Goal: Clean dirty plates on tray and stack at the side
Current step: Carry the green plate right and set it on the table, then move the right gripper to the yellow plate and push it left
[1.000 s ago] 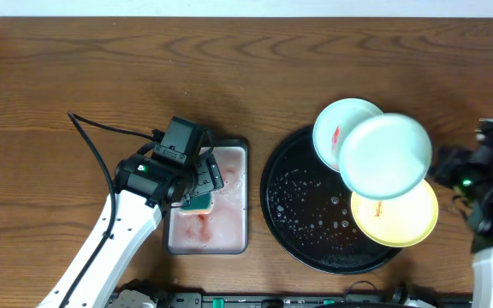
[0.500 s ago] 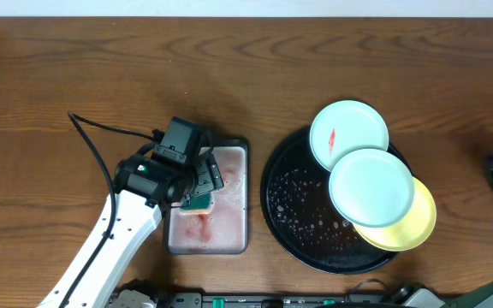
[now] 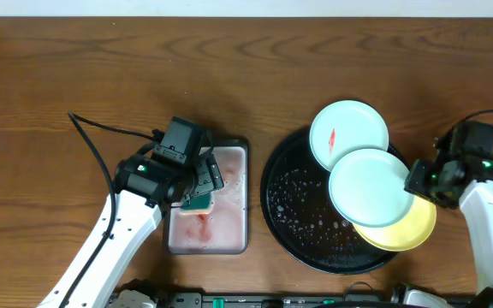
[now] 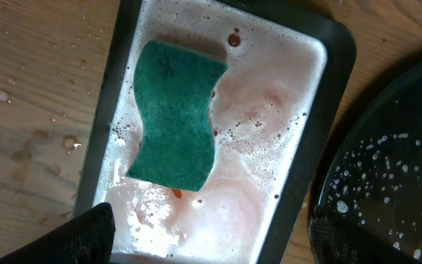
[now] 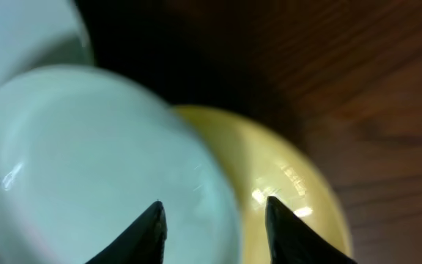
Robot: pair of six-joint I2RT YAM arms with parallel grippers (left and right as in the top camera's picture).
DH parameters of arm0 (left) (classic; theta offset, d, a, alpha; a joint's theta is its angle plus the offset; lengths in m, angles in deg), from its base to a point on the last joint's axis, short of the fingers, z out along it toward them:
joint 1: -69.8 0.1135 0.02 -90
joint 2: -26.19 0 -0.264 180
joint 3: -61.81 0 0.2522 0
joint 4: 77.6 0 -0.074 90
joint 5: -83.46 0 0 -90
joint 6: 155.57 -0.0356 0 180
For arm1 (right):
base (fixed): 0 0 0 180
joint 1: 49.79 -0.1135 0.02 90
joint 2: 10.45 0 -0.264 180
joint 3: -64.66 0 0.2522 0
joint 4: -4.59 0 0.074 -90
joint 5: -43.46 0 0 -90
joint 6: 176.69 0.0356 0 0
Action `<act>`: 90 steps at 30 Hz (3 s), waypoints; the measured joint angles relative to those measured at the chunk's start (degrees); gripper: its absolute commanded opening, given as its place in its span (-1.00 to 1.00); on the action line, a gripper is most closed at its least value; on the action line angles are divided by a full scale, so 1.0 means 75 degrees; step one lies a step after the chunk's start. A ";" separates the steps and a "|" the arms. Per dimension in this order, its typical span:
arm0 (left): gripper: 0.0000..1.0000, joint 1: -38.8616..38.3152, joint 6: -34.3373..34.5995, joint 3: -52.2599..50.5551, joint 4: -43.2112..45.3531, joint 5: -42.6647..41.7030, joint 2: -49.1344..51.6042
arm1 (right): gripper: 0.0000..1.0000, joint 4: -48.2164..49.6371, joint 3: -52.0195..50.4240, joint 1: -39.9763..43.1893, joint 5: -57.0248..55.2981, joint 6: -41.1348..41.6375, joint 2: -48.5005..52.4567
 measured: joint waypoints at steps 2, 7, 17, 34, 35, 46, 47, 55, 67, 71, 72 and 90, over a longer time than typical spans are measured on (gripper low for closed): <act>0.71 0.0000 0.0000 0.0000 -0.0003 0.0000 0.0000 | -0.39 0.0254 -0.0009 -0.0128 -0.0379 0.0096 0.0026; 0.71 0.0000 0.0000 0.0000 0.0000 0.0000 0.0000 | -0.17 0.1160 -0.0012 -0.0242 -0.0632 -0.0020 0.0373; 0.71 0.0000 0.0000 0.0000 0.0000 0.0000 0.0000 | -0.29 0.0962 -0.0020 -0.0283 0.0393 -0.1040 0.1113; 0.71 0.0000 0.0000 0.0000 -0.0003 0.0000 0.0000 | -0.98 0.1139 -0.0064 -0.0289 0.0589 -0.1253 0.1314; 0.71 0.0000 0.0000 0.0000 0.0000 0.0000 0.0000 | -0.98 0.1084 -0.0067 -0.0291 0.0589 -0.1253 0.1218; 0.71 0.0000 0.0000 0.0000 -0.0003 0.0000 0.0000 | -0.98 0.0933 -0.0073 -0.0291 0.0691 -0.1134 -0.0956; 0.71 0.0000 0.0000 0.0000 -0.0003 0.0000 0.0000 | -0.98 0.0933 -0.0073 -0.0291 0.0699 -0.1099 -0.1061; 0.71 0.0000 0.0000 0.0000 -0.0003 0.0000 0.0000 | -0.98 0.1139 -0.0073 -0.0082 0.0764 -0.0595 -0.1241; 0.71 0.0000 0.0000 0.0000 -0.0006 0.0000 0.0000 | -0.24 0.1693 -0.0073 0.1513 0.0455 0.0522 -0.0379; 0.71 0.0000 0.0000 0.0000 -0.0003 -0.0003 0.0000 | -0.02 0.2620 -0.0079 0.1786 0.0717 0.0635 0.0833; 0.71 0.0000 0.0000 0.0000 0.0000 0.0000 0.0000 | -0.02 0.2879 -0.0079 0.1807 0.0787 0.0656 0.1172; 0.71 0.0000 0.0000 0.0000 -0.0003 -0.0003 0.0000 | -0.44 0.3538 -0.0082 0.2579 -0.0219 0.1180 0.2865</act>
